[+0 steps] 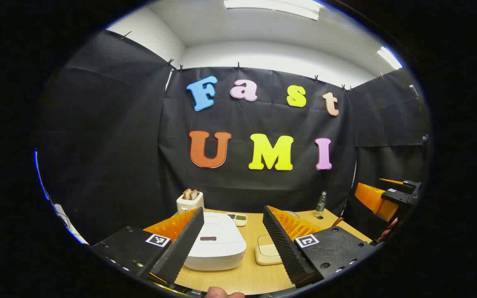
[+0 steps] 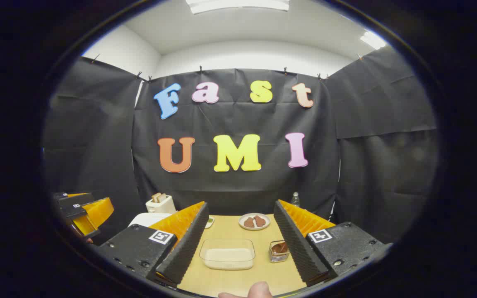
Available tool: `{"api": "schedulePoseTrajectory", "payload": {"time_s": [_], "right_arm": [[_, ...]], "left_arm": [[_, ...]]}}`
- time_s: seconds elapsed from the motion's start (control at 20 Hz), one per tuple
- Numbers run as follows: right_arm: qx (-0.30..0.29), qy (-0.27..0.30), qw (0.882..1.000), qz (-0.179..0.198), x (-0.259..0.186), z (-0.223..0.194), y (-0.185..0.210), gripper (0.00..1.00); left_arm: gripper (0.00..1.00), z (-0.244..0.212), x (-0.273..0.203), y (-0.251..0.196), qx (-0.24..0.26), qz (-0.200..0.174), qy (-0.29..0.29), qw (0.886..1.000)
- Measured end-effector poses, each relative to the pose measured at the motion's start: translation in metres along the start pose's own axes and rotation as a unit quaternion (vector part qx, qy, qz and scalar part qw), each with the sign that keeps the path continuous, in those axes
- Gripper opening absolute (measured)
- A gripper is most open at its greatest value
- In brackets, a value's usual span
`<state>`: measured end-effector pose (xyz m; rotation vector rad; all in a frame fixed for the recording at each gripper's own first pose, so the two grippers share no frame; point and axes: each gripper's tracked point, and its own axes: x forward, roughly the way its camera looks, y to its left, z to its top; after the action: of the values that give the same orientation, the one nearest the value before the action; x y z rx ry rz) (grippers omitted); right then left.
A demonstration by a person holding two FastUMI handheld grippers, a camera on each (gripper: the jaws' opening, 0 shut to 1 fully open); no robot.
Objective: Close the left gripper, press the button to open the rice cooker; take a wooden spoon from the chopstick holder with the right hand, scoop a spoonful of rice and pour it into the rice cooker, then put the wooden spoon back into the chopstick holder.
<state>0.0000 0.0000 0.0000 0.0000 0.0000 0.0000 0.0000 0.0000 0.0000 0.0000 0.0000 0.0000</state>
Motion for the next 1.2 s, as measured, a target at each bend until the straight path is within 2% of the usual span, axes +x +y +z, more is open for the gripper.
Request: {"api": "schedulePoseTrajectory", "payload": {"time_s": [1.0, 1.2], "right_arm": [[-0.01, 0.004, 1.0, -0.013, 0.01, -0.001, -0.007, 0.99], [-0.017, 0.007, 1.0, -0.014, 0.012, 0.001, -0.015, 1.0]], "left_arm": [[0.94, -0.001, 0.009, 0.007, 0.006, 0.003, 0.012, 1.0], [0.94, -0.001, 0.009, 0.013, 0.006, 0.017, 0.01, 1.0]]}}
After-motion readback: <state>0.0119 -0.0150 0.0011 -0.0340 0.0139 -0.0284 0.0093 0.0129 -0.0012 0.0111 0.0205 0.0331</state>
